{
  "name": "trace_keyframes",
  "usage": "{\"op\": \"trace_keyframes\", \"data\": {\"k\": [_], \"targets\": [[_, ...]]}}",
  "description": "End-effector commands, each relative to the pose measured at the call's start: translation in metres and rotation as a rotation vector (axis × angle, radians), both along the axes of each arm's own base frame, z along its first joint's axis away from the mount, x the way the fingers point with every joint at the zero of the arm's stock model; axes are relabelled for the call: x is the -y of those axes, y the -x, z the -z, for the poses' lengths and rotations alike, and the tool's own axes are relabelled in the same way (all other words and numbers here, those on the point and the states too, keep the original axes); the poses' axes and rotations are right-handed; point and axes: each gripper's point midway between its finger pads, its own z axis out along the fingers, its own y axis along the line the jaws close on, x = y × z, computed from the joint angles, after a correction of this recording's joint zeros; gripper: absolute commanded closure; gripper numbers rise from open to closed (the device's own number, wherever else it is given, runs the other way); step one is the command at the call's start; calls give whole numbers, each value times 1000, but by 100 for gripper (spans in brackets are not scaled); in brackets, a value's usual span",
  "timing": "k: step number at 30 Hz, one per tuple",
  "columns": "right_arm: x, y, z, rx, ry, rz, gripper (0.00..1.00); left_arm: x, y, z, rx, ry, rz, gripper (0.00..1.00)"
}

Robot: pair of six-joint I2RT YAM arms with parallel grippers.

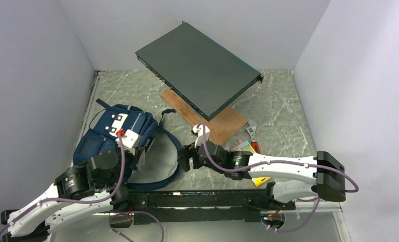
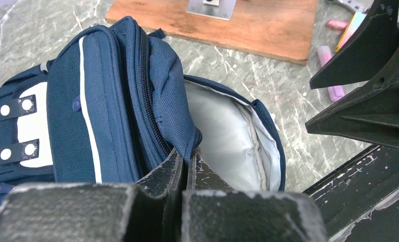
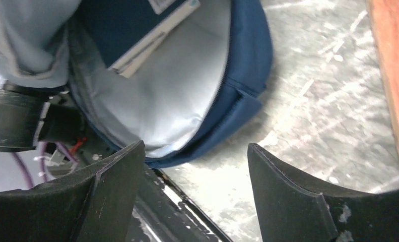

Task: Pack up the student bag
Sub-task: Place the book in the student bag, then zip the student bag at the center of the board.

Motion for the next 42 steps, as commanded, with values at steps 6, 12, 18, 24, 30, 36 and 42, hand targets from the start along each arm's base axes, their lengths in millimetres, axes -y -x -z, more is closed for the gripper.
{"op": "trace_keyframes", "data": {"k": [6,12,18,24,30,36,42], "targets": [[26,7,22,-130,-320,149,17,16,-5,-17,-18,128,-27,100],[8,26,22,-240,-483,6,1,24,6,11,-199,277,-89,100],[-5,17,19,-451,-733,-134,1,20,15,43,-366,385,-214,100],[-26,7,26,-587,-881,-255,0,22,26,72,-484,478,-259,100],[-43,-5,53,-642,-829,-187,0,28,34,99,-582,472,-289,100],[-52,-31,84,-618,-633,-23,3,32,34,103,-596,469,-290,100],[-53,-54,82,-565,-651,22,71,32,26,113,-587,437,-342,100]]}}
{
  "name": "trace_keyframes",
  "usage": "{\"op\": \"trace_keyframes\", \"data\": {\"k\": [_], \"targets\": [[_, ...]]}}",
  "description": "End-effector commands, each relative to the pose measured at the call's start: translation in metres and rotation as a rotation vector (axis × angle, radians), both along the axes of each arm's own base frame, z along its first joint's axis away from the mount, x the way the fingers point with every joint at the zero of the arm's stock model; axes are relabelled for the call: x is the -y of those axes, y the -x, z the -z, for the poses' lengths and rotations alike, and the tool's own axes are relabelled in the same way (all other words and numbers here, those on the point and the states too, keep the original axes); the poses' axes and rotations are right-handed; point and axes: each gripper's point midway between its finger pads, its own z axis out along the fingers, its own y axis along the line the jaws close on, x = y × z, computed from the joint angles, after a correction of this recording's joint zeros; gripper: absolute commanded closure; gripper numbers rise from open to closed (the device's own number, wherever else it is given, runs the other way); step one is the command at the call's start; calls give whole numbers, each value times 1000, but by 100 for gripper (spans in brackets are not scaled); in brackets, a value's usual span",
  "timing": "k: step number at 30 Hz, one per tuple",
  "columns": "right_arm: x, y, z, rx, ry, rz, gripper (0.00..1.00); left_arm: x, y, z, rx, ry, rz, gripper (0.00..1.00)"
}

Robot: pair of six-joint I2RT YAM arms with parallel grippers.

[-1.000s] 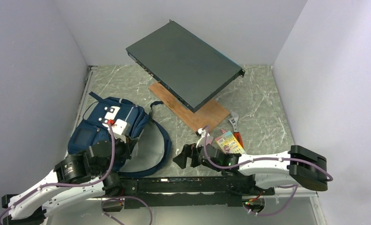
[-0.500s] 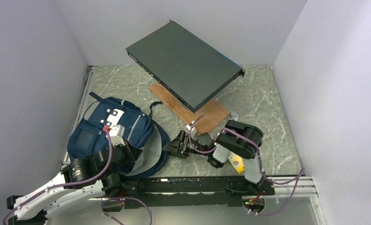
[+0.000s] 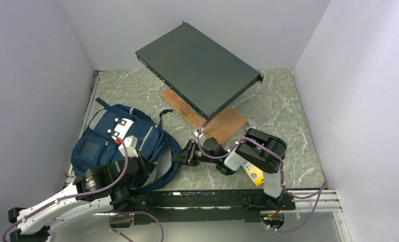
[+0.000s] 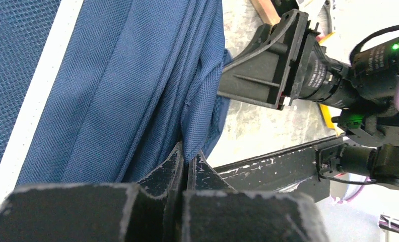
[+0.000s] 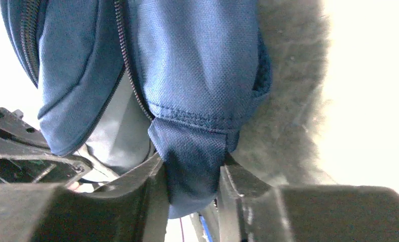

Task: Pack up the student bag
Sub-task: Zip the student bag at the center of the board.

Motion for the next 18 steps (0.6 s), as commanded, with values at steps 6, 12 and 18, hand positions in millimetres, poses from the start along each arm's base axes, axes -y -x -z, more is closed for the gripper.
{"op": "trace_keyframes", "data": {"k": [6,12,18], "targets": [[40,-37,-27,177,10,243,100,11,-22,37,-18,-124,-68,100],[103,-33,-40,235,55,423,100,40,-61,36,-43,-179,32,100],[126,-30,-35,256,105,474,100,61,-91,2,-65,-272,111,100]]}}
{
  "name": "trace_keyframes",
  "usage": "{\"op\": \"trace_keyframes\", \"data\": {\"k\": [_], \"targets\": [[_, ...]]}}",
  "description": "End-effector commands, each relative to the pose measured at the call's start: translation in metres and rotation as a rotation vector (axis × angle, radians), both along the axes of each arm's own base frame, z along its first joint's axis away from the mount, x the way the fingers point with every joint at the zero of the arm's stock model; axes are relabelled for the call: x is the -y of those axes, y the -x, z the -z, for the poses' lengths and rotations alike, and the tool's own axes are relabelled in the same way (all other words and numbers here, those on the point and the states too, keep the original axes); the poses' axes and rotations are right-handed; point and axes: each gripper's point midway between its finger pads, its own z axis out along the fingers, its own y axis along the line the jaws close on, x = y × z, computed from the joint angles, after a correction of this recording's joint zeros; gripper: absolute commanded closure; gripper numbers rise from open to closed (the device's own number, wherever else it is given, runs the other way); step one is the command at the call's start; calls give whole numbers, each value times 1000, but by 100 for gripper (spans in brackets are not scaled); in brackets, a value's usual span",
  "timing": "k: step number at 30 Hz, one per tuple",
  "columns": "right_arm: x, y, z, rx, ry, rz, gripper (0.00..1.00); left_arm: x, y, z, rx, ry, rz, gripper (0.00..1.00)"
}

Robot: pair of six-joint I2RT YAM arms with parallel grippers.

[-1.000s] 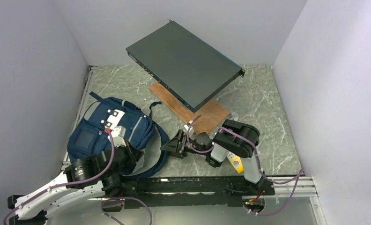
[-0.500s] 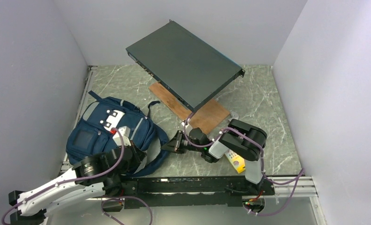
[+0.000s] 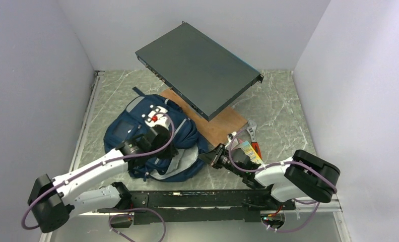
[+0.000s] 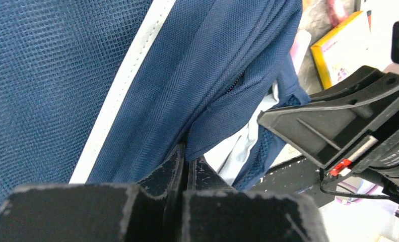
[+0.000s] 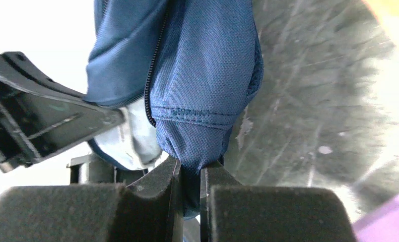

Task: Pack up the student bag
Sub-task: Zip the student bag at the center of the board.

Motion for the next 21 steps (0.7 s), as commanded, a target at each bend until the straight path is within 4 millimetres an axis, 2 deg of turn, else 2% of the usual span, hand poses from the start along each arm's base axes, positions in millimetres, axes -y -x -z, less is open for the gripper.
{"op": "trace_keyframes", "data": {"k": [1,4,8,14,17,21], "targets": [[15,-22,-16,107,13,115,100,-14,-31,-25,106,-137,16,100],[7,-14,-18,157,47,62,100,-27,-24,-37,131,-123,-12,100],[-5,-5,-15,208,119,-16,100,-66,-9,-63,209,-123,-99,100],[-38,12,-44,307,94,-99,100,-130,7,-135,444,-143,-197,100],[-48,17,-58,337,56,-93,100,-142,11,-161,525,-147,-190,100],[-55,20,-67,352,44,-89,100,-146,11,-174,534,-184,-178,100]]}}
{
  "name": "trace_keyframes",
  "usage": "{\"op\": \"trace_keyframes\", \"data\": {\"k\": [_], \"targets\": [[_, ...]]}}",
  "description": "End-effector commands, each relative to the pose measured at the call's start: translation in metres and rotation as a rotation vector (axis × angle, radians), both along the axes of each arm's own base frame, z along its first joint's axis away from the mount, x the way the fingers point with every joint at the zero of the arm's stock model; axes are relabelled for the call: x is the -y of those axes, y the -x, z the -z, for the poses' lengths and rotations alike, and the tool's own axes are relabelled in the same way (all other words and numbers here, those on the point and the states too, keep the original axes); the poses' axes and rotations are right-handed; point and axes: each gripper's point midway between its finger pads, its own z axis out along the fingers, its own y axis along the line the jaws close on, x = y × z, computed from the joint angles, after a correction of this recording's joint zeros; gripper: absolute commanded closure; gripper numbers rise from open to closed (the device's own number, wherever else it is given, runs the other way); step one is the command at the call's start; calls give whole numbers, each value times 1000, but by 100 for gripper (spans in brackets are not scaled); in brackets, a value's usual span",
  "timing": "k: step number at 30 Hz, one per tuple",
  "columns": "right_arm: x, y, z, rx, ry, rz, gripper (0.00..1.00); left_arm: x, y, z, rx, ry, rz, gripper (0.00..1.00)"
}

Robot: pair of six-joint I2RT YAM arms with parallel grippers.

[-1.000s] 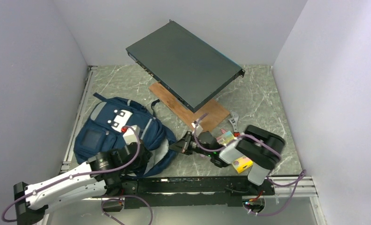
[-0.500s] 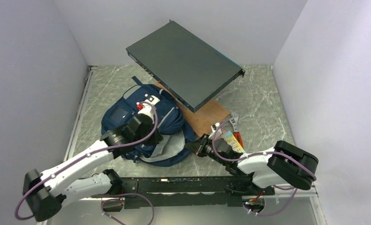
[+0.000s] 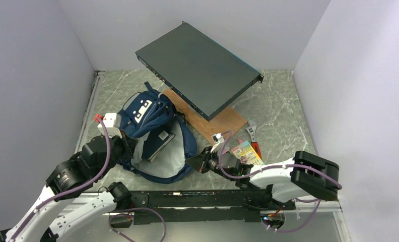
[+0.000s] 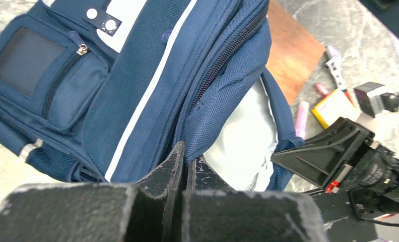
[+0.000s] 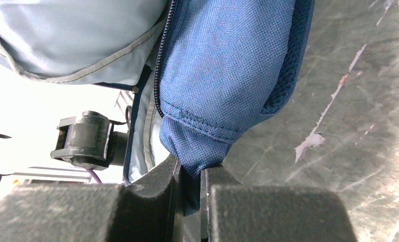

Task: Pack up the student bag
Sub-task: Zip the student bag at the center of the board.

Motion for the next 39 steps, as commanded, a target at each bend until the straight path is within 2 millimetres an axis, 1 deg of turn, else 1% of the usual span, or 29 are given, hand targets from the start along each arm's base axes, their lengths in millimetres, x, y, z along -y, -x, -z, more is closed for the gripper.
{"op": "trace_keyframes", "data": {"k": [1,4,7,11,14,16,17,19,21,22,24,25,28,30,31,34,36,37,39], "targets": [[-13,-8,-34,95,-61,34,100,-24,-6,-25,61,-97,-73,100],[-12,-7,-35,104,-52,49,100,-21,-7,-26,51,-102,-63,100],[-10,-8,-32,108,-27,58,100,-14,-7,-23,44,-75,-43,100],[-7,-7,-21,108,16,63,100,1,-4,-2,-1,-28,0,100],[-1,-6,-8,96,61,64,91,13,0,19,-54,3,36,100],[7,-7,4,80,116,79,81,21,4,34,-106,14,60,100],[10,-10,9,75,150,81,73,25,6,42,-132,19,74,100],[9,-17,14,90,212,26,57,32,8,58,-182,25,91,100],[19,-23,19,85,244,15,43,44,11,74,-237,36,123,100],[25,-26,17,102,248,24,34,51,12,80,-262,39,147,100],[37,-29,11,138,273,47,20,62,13,90,-315,44,175,100],[43,-31,8,149,294,63,17,67,13,92,-330,41,188,100],[61,-32,5,163,344,101,12,76,10,96,-353,39,209,100],[69,-29,3,158,351,106,8,82,9,97,-358,50,222,100],[72,-25,5,147,358,90,3,87,9,98,-361,62,235,100],[71,-12,7,121,359,27,1,99,7,100,-369,89,272,100],[66,-1,6,124,335,-30,1,104,6,104,-383,91,280,100],[61,6,3,136,317,-59,1,105,6,106,-389,92,281,100],[46,26,-9,210,272,-164,0,114,6,106,-400,108,311,100]]}}
